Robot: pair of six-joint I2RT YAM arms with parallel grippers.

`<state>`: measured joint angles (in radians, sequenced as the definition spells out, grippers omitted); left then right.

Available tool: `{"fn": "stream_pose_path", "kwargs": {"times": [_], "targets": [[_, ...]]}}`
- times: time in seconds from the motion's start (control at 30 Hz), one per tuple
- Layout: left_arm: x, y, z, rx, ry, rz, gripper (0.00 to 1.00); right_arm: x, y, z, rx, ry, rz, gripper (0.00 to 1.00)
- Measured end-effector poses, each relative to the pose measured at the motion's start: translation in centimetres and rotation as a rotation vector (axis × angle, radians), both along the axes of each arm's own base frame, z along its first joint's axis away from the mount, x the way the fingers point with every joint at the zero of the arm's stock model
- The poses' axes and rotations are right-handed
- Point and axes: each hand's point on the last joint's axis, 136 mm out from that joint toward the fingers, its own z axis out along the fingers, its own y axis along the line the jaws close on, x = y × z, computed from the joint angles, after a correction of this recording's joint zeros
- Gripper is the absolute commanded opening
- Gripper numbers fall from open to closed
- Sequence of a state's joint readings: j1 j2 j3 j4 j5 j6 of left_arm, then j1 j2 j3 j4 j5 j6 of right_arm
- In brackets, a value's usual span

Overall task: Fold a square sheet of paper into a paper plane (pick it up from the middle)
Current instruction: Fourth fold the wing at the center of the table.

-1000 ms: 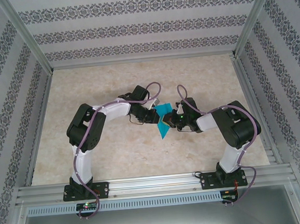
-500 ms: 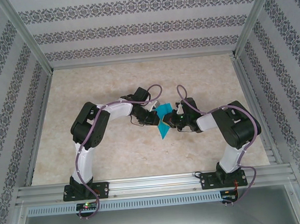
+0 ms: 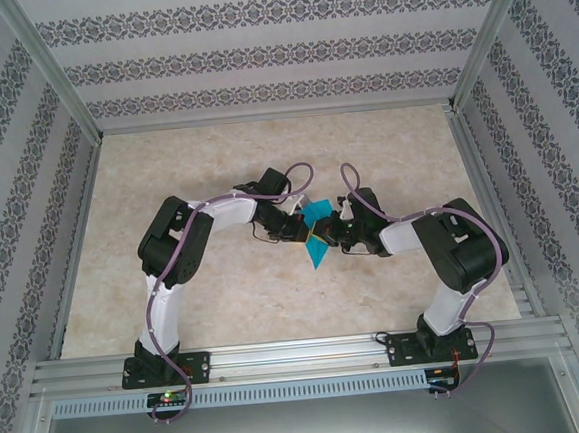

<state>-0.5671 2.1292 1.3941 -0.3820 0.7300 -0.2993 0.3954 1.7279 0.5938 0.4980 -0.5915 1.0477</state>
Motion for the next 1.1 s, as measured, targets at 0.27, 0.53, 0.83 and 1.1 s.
{"fn": "stream_pose_path", "kwargs": {"times": [0.27,0.53,0.83,1.1], "targets": [[0.0,0.0,0.0,-0.001,0.001,0.000,0.08,0.0,0.0,0.0,0.000,0.001,0.000,0.07],[0.0,0.0,0.0,-0.022,0.014,0.016,0.02,0.2,0.1,-0.7,-0.004,0.013,0.001,0.07],[0.1,0.1,-0.1,-0.035,0.010,0.026,0.00,0.3,0.2,-0.9,-0.005,0.015,0.003,0.07],[0.1,0.1,0.0,-0.049,0.003,0.039,0.00,0.4,0.3,-1.4,-0.001,0.018,0.004,0.07]]}}
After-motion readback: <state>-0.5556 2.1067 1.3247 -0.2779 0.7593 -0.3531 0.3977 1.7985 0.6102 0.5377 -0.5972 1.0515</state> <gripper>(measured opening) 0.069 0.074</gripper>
